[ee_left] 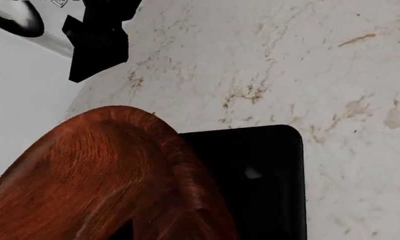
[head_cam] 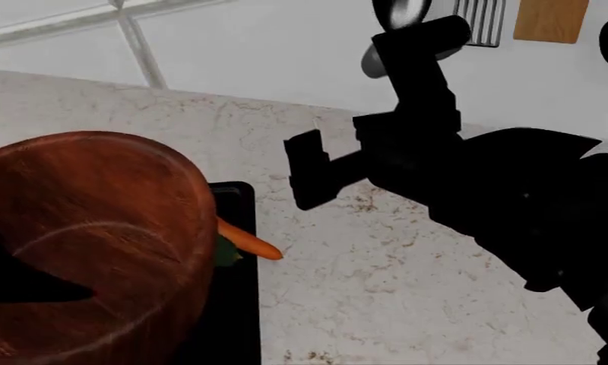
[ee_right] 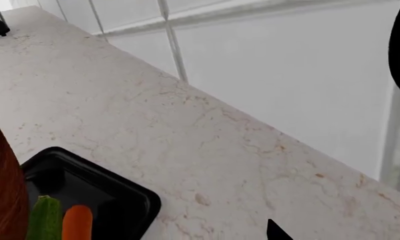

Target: Place the two vegetables and bowl onto the tray for setting up a vegetable dip station.

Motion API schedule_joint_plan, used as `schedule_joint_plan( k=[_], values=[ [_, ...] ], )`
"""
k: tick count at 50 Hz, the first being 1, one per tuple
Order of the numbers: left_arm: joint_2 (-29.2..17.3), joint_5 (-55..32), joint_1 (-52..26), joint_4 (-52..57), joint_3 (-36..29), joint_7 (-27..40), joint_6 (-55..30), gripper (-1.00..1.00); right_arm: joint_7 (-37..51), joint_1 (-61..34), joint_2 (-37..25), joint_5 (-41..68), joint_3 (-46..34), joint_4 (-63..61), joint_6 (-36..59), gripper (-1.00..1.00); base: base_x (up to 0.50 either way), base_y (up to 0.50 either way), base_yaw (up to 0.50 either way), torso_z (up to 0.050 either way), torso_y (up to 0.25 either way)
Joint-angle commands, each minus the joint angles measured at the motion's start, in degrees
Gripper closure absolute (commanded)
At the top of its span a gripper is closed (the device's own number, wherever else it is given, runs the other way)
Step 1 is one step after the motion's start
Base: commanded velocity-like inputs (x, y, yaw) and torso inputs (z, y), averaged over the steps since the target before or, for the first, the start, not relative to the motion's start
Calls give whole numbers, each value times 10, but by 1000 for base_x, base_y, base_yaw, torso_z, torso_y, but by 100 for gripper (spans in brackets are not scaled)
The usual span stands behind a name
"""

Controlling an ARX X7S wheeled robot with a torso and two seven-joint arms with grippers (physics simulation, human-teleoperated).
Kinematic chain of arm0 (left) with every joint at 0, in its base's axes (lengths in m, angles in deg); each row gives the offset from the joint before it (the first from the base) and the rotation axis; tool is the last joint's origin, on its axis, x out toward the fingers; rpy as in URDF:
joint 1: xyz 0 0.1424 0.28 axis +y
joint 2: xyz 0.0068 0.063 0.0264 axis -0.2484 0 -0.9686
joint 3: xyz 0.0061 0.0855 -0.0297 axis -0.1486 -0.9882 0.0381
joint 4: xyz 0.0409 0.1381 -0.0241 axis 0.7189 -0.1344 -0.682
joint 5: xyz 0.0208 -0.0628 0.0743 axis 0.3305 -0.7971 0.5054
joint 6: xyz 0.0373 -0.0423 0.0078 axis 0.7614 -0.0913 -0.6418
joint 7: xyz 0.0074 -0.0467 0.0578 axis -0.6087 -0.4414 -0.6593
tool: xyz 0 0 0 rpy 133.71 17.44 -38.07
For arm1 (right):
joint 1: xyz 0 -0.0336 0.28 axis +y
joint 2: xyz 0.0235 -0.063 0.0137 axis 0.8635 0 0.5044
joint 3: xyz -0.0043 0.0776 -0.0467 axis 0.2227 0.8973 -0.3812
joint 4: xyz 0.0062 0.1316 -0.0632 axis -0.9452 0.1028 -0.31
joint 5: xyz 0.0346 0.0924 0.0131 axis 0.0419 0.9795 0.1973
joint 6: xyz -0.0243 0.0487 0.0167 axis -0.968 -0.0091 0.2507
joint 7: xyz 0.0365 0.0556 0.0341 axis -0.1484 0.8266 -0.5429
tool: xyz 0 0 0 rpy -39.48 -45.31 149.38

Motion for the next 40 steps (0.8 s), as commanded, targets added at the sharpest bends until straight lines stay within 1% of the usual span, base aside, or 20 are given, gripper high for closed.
schedule_joint_plan(
  k=[1, 10, 14, 18, 22, 25, 29, 31, 34, 40],
  values=[
    [21, 119, 57, -1, -54, 5, -23, -100, -8, 2, 5, -12, 20, 4, 1, -100, 0, -2, -4, 0, 0],
    [7, 79, 46, 16, -11, 20, -40, -100, -4, 0, 2, -10, 23, -4, 1, -100, 5, 0, -3, -2, 0],
    [10, 56, 37, 25, 5, 29, -55, -100, -3, 0, 3, -9, 23, -4, 3, -100, 3, -1, -2, -2, 0],
    [-6, 32, 31, 42, 21, 24, -57, -100, -1, 0, -2, -9, 24, -10, 4, -100, 0, 0, -1, 0, 0],
    [-16, -48, -24, 66, 68, 24, -97, -100, 4, -4, -5, -6, 27, -16, 6, -100, 0, 0, 0, 0, 0],
    [-21, -95, -57, 76, 87, 30, -121, -100, 1, -5, -2, -8, 27, -13, 6, -100, 0, 0, 0, 0, 0],
    [-28, -193, -132, 76, 125, 54, -159, -100, 2, -6, -4, -7, 28, -16, 6, -100, 0, 0, 0, 0, 0],
    [-26, -228, -165, 68, 135, 73, -169, -100, 3, -6, -5, -7, 28, -18, 7, -100, 0, 0, 0, 0, 0],
    [-25, -258, -212, 54, 146, 93, -179, -100, 3, -9, -7, -7, 29, -22, 7, -100, 0, 0, 0, 0, 0],
    [-38, -301, -260, 37, 158, 120, -178, -100, 10, -9, -14, -4, 34, -35, 7, -100, 0, 0, 0, 0, 0]
  ],
)
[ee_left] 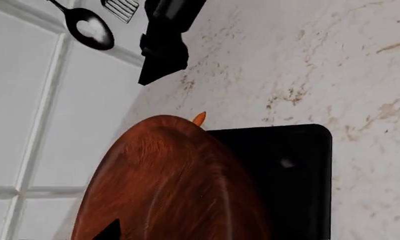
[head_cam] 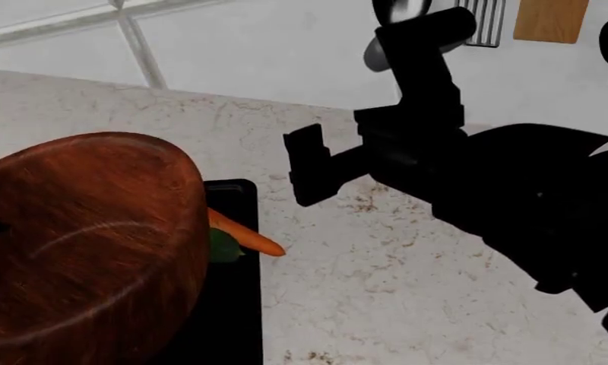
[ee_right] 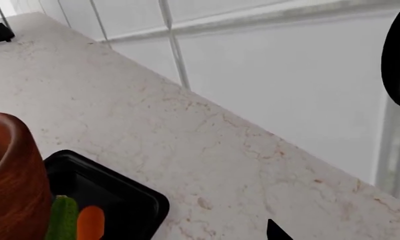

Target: Place the two vegetables and bowl onto the tray for setting up a vegetable dip station.

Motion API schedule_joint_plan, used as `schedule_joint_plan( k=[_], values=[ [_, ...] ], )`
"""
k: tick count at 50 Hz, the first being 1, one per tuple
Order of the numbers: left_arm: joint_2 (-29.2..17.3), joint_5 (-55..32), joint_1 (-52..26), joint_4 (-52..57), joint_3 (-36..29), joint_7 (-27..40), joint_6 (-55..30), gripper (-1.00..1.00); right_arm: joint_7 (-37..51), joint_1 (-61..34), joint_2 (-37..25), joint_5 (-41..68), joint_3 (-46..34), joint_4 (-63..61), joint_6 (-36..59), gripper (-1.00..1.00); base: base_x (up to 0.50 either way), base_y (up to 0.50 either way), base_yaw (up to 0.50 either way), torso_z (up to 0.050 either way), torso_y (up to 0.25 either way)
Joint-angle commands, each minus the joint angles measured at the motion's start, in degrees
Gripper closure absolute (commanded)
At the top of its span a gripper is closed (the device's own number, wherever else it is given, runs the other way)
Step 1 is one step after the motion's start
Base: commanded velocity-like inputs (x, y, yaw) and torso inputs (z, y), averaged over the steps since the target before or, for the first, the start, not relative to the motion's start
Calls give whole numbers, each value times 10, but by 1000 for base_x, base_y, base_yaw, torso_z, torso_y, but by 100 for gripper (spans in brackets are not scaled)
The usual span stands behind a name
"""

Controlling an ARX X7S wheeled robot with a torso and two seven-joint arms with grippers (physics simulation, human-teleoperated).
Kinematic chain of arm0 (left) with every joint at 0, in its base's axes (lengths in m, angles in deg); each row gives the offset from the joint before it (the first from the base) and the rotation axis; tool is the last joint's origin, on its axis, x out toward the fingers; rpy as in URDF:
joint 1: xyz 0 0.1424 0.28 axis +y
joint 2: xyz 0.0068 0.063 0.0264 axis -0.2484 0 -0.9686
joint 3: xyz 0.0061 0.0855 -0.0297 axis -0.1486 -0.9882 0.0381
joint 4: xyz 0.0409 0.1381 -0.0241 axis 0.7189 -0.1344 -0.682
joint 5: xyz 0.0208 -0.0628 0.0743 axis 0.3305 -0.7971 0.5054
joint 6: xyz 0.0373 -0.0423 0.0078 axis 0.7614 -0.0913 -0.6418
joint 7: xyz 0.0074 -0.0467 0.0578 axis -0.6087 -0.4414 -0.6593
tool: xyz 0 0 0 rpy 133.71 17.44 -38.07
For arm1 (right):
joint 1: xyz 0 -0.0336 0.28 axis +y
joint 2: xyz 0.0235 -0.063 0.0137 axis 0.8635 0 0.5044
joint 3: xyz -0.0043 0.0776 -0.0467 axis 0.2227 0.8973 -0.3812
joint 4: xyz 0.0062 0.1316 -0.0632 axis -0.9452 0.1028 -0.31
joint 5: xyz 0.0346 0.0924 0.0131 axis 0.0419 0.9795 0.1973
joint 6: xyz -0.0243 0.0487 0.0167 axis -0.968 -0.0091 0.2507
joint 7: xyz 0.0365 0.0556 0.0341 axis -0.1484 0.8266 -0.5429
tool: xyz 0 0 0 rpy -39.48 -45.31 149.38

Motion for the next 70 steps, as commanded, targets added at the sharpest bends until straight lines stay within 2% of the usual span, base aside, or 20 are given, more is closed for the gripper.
schedule_joint_plan(
  k=[1, 8, 19, 22, 25, 27, 33, 37, 40, 41, 44, 50, 54, 55, 56, 61, 64, 66, 70],
  values=[
    [-6, -116, -113, 7, 63, 48, -51, -100, -6, -4, 3, -10, 25, -3, 0, -100, 0, 0, 0, 0, 0],
    [-8, -121, -124, 3, 64, 80, -39, -100, 4, 3, -7, -6, 32, -21, -7, -100, 0, 0, 0, 0, 0],
    [15, -49, -99, -11, 57, 135, -13, -100, 18, 9, -19, 0, 41, -48, -15, -100, 0, 0, 0, 0, 0],
    [18, 42, -61, 13, 28, 143, 2, -100, 24, 9, -21, 1, 43, -58, -16, -100, 0, 0, 0, 0, 0],
    [28, 84, -35, 17, 19, 176, 16, -100, 31, 7, -23, 0, 45, -71, -18, -100, 0, 0, -1, 0, 0],
    [38, 118, -22, 10, 15, 208, 22, -100, 43, -1, -27, -1, 50, -90, -20, -100, 0, 0, 0, 0, 0],
    [60, 108, 5, 20, 48, 323, 7, -100, 82, -7, -42, -1, 68, -133, -39, -100, 0, 0, 0, 0, 0],
    [91, 24, 26, -2, 105, 487, -57, -100, 116, 2, -58, 0, 82, -170, -60, -100, 0, 0, 0, 0, 0],
    [93, -26, 59, 8, 128, 587, -73, -100, 140, 7, -69, -4, 89, -205, -73, -100, 0, 0, 0, 0, 0],
    [96, -57, 79, 1, 147, 637, -64, -100, 154, 11, -76, -7, 92, -225, -81, -100, 0, 0, 0, 0, 0],
    [88, -100, 132, 8, 178, 727, -36, -100, 181, 27, -92, -12, 102, -263, -105, -100, 0, 0, 0, 0, 0],
    [77, -96, 227, 65, 251, 791, 26, -100, 207, 59, -116, -25, 117, -307, -151, -100, 0, 0, 0, 0, 0],
    [71, -99, 251, 83, 263, 810, 49, -100, 218, 60, -124, -28, 124, -330, -160, -100, 0, 0, 0, 0, 0],
    [66, -96, 250, 83, 253, 814, 57, -100, 219, 59, -124, -30, 123, -331, -159, -100, 0, 0, 0, 0, 0],
    [39, -73, 251, 84, 214, 826, 105, -100, 217, 59, -120, -33, 121, -328, -159, -100, 0, 0, 0, 0, 0],
    [-147, 20, 409, 84, 157, 870, 430, -100, 215, 65, -122, -32, 120, -334, -161, -100, 0, 0, 0, 0, 0],
    [-262, 84, 481, 84, 91, 902, 617, -100, 213, 61, -121, -18, 112, -327, -136, -100, 0, 0, 0, 0, 0],
    [-274, 102, 486, 84, 86, 897, 651, -100, 212, 60, -121, -6, 105, -324, -119, -100, 0, 0, 0, 0, 0],
    [-274, 103, 478, 84, 95, 887, 656, -100, 227, 51, -127, 10, 96, -340, -86, -100, 0, 0, 0, 0, 0]
  ],
)
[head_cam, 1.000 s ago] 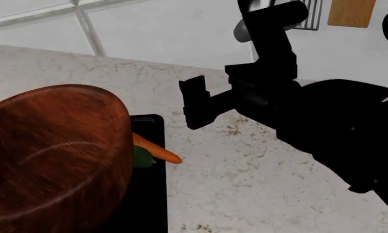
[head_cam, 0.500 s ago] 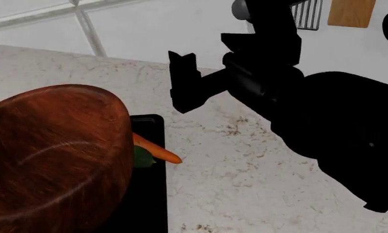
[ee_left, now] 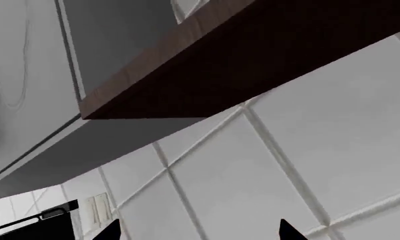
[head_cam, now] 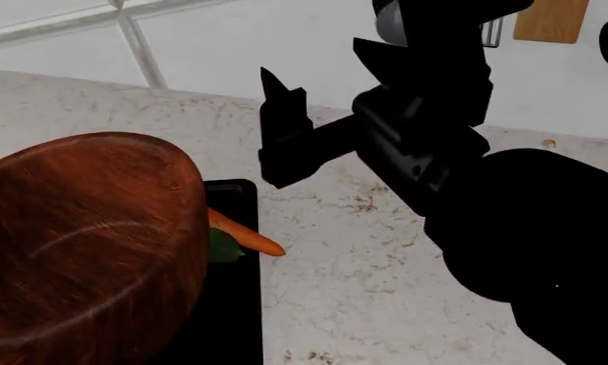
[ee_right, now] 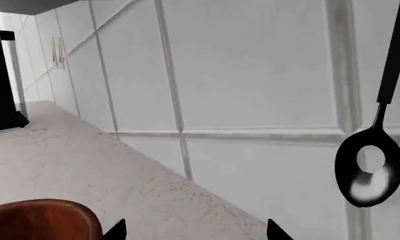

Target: Place the two vegetables and bowl onto the tray for setting up a vegetable dip station.

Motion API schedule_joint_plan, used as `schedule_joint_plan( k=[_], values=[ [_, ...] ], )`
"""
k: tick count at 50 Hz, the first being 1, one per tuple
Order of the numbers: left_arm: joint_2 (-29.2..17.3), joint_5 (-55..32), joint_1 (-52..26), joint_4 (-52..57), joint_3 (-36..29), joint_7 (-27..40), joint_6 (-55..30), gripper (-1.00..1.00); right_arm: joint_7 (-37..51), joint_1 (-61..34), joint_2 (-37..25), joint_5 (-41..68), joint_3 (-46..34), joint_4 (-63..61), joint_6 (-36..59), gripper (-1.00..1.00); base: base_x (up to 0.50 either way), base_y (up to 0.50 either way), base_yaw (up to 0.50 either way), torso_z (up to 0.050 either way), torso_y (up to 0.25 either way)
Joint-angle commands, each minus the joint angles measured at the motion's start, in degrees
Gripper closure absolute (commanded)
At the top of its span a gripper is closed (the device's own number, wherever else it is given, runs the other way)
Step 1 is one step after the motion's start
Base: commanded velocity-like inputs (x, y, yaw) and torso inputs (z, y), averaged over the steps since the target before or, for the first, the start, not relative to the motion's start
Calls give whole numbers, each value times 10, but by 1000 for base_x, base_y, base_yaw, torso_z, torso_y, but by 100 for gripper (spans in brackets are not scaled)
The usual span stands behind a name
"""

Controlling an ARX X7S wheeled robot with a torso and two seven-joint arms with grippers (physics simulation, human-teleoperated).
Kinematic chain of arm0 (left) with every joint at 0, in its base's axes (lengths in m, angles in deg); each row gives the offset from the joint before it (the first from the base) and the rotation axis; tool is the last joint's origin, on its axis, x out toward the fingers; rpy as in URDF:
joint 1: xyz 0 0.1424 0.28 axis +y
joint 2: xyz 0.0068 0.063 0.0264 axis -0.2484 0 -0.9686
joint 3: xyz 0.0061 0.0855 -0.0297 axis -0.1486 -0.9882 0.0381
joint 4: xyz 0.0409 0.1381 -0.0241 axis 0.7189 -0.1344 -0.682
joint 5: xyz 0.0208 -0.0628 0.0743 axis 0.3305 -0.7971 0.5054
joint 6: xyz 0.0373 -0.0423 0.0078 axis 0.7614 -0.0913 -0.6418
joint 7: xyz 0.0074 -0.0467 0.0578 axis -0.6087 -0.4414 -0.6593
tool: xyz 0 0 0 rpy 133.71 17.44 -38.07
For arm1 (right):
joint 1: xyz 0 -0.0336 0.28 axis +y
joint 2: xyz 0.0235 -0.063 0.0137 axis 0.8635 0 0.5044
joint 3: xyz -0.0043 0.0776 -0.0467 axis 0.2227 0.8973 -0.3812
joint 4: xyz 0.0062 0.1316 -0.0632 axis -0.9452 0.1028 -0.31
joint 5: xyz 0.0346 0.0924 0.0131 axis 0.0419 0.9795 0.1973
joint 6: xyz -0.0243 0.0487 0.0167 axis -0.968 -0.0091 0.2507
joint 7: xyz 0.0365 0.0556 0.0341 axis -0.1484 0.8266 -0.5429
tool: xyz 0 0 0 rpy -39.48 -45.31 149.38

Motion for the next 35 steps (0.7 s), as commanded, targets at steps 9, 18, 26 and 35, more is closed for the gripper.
schedule_joint_plan(
  k=[9, 18, 26, 35],
  values=[
    [-124, 99, 111, 36, -25, 57, 260, -100, 68, 7, -46, 36, 18, -106, 42, -100, 0, 0, 0, 0, 0],
    [-124, 105, 110, 36, -23, 66, 280, -100, 118, 74, -100, 15, 45, -215, -47, -100, 0, 0, 0, 0, 0],
    [-124, 272, 208, 36, -122, 140, 395, -100, 148, 101, -134, -15, 65, -291, -100, -100, 0, 0, 0, 0, 0],
    [-124, 284, 210, 36, -124, 158, 410, -100, 164, 120, -143, -39, 67, -328, -119, -100, 0, 0, 0, 0, 0]
  ],
)
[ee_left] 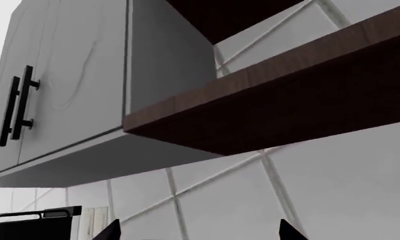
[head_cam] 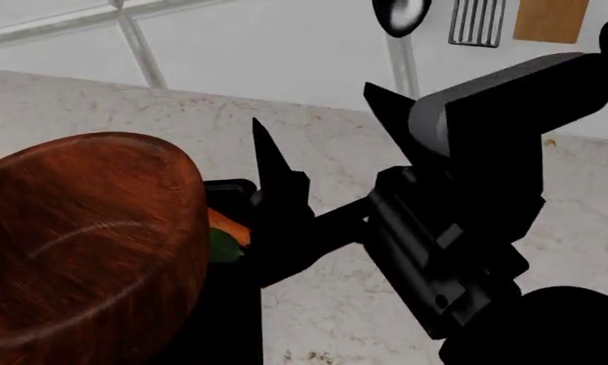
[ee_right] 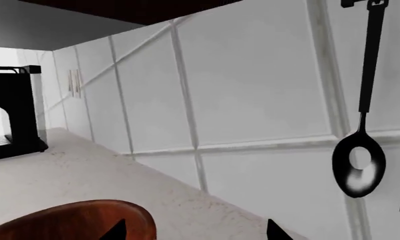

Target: Place the two vegetables and bowl onto the tray for setting up a vegetable dip station.

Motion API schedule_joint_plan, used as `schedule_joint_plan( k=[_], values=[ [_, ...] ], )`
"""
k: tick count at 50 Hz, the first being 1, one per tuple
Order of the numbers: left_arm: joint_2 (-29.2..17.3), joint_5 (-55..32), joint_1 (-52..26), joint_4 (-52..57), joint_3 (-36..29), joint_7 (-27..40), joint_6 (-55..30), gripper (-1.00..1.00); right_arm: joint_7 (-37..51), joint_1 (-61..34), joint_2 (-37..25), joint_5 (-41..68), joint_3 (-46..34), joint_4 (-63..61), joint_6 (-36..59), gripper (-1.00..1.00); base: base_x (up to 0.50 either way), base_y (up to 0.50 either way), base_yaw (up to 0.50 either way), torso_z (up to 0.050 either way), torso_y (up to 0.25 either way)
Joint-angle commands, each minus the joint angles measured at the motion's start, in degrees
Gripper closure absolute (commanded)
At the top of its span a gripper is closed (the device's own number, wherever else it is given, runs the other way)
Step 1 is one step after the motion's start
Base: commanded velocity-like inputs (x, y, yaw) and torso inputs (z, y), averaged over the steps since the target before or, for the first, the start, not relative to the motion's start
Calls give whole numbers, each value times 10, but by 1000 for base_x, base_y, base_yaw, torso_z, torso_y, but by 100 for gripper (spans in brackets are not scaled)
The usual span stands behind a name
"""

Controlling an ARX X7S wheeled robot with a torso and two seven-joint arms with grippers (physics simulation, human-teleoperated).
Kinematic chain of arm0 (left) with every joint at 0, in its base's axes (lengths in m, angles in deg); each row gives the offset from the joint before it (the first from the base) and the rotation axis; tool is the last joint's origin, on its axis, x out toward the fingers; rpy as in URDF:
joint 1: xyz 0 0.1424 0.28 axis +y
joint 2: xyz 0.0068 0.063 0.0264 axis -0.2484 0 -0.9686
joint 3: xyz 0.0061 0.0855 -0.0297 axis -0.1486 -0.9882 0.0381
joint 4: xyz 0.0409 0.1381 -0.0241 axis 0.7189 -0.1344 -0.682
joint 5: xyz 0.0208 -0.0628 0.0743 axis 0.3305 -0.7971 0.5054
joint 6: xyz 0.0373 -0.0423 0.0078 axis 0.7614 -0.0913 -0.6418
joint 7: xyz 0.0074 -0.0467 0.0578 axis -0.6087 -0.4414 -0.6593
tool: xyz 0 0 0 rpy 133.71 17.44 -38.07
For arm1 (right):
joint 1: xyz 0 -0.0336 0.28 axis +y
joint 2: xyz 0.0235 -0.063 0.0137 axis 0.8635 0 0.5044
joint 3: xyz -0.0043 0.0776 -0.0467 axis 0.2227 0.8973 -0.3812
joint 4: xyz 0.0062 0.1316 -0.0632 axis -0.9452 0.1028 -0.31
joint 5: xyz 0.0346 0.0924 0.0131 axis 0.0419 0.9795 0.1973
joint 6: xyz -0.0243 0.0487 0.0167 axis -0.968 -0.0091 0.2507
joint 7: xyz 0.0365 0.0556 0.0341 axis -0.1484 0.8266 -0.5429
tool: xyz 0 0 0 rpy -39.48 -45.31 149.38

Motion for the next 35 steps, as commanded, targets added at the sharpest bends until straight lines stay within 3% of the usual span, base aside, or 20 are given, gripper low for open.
schedule_joint_plan(
  k=[1, 9, 27, 33, 35],
  values=[
    [0, 66, 35, 27, -10, 30, 30, -100, 22, 28, -18, -42, 31, -61, -39, -100, 0, 0, 0, 0, 0],
    [0, 35, 19, 27, 6, 24, 19, -100, 47, 32, -30, -63, 43, -102, -55, -100, 0, 0, 0, 0, 0],
    [0, 85, 28, 27, -3, 41, 65, -100, 73, 67, -31, -126, 53, -130, -101, -100, 0, 0, 0, 0, 0],
    [0, 8, -22, 27, 48, 27, 52, -100, 69, 85, -24, -154, 58, -129, -130, -100, 0, 0, 0, 0, 0],
    [0, -92, -84, 27, 110, -2, 15, -100, 74, 90, -23, -167, 61, -134, -138, -100, 0, 0, 0, 0, 0]
  ],
)
